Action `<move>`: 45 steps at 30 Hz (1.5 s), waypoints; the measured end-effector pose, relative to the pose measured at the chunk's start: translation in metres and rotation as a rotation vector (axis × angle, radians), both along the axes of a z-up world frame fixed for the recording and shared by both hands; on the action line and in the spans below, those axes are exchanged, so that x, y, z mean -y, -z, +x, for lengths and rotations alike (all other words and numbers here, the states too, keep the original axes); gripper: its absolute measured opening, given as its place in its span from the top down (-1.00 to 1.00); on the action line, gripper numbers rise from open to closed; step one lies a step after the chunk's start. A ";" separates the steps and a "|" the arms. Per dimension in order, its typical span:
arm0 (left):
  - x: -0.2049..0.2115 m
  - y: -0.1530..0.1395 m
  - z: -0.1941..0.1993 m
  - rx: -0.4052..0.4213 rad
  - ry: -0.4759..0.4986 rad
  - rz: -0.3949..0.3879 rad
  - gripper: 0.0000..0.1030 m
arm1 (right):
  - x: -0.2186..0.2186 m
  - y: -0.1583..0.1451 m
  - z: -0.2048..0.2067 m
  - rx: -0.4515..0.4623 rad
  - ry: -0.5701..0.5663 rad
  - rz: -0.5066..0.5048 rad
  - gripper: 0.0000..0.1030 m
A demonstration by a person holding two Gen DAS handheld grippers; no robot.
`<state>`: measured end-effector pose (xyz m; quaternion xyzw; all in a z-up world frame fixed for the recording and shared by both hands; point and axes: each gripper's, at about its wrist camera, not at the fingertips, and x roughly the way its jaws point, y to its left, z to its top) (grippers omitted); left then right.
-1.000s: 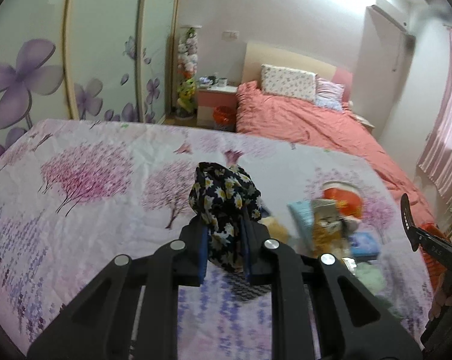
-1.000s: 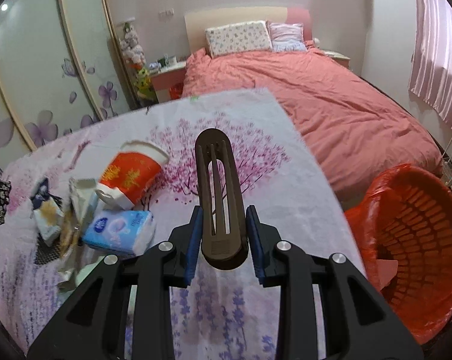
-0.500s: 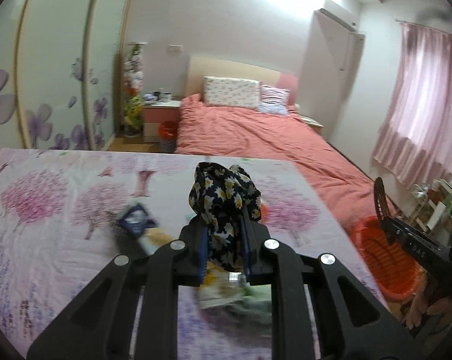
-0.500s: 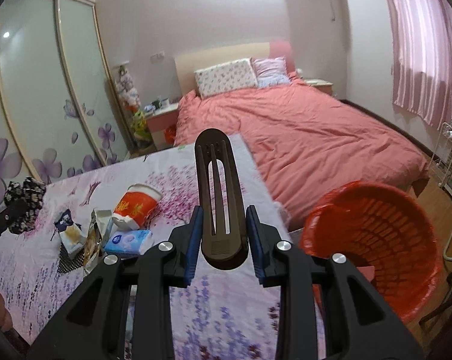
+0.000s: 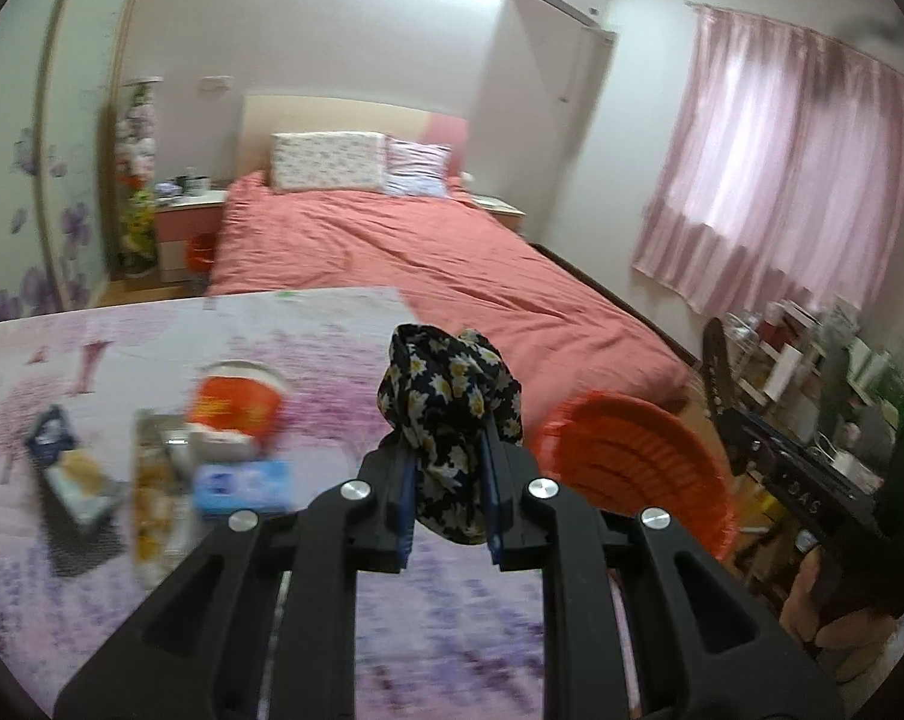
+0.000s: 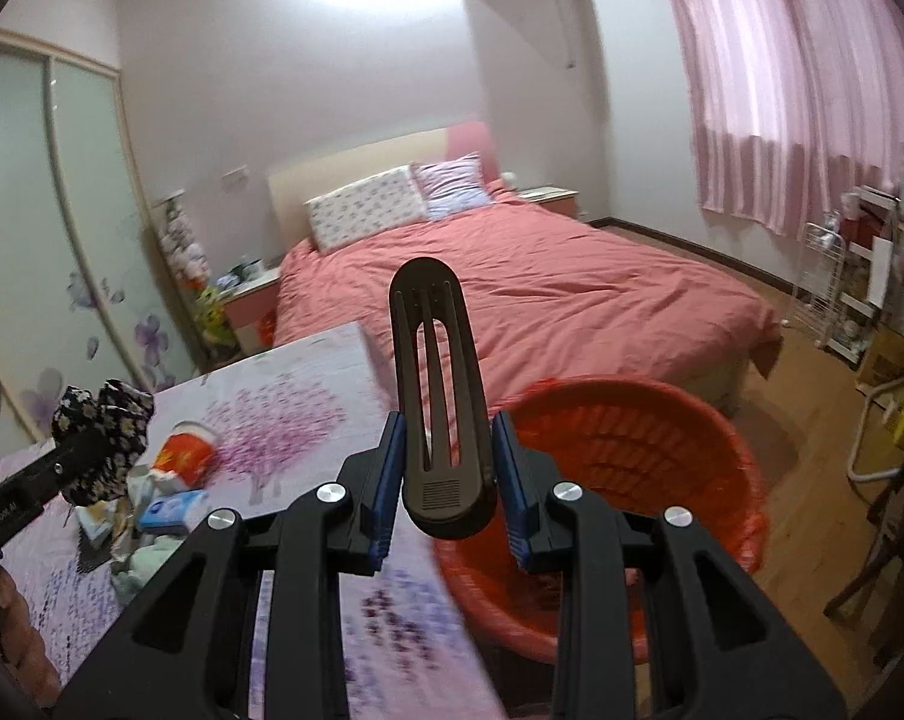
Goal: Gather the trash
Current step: 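Carry both held items over the orange basket and open both grippers, then return to the bed and grasp the dark blue snack bag with the left gripper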
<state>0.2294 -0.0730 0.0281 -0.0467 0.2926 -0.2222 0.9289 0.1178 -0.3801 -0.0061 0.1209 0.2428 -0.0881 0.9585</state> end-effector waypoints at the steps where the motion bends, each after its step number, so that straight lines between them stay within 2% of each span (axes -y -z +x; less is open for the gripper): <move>1: 0.012 0.001 -0.001 -0.001 0.024 0.001 0.64 | 0.006 0.002 -0.001 -0.001 0.014 0.003 0.42; 8: 0.087 0.014 0.002 -0.014 0.159 0.016 0.64 | 0.040 0.015 0.001 -0.003 0.073 0.045 0.42; 16: 0.150 0.039 0.020 -0.059 0.249 0.039 0.61 | 0.075 0.033 0.007 -0.009 0.115 0.117 0.42; 20: 0.172 0.055 0.030 -0.098 0.269 0.065 0.46 | 0.084 0.043 0.012 -0.028 0.114 0.146 0.41; 22: 0.180 0.065 0.035 -0.116 0.269 0.086 0.27 | 0.087 0.048 0.014 -0.045 0.107 0.167 0.39; 23: 0.180 0.068 0.037 -0.120 0.265 0.093 0.23 | 0.089 0.050 0.015 -0.050 0.110 0.171 0.38; 25: 0.180 0.076 0.042 -0.132 0.249 0.109 0.06 | 0.088 0.053 0.013 -0.059 0.121 0.166 0.12; 27: 0.173 0.080 0.046 -0.135 0.224 0.124 -0.03 | 0.089 0.053 0.011 -0.062 0.131 0.160 0.05; 35: 0.137 0.082 0.047 -0.130 0.146 0.171 -0.15 | 0.080 0.044 0.010 -0.084 0.132 0.121 0.05; 45: 0.054 0.077 0.043 -0.138 0.004 0.172 -0.21 | 0.038 0.029 0.019 -0.092 0.044 0.036 0.02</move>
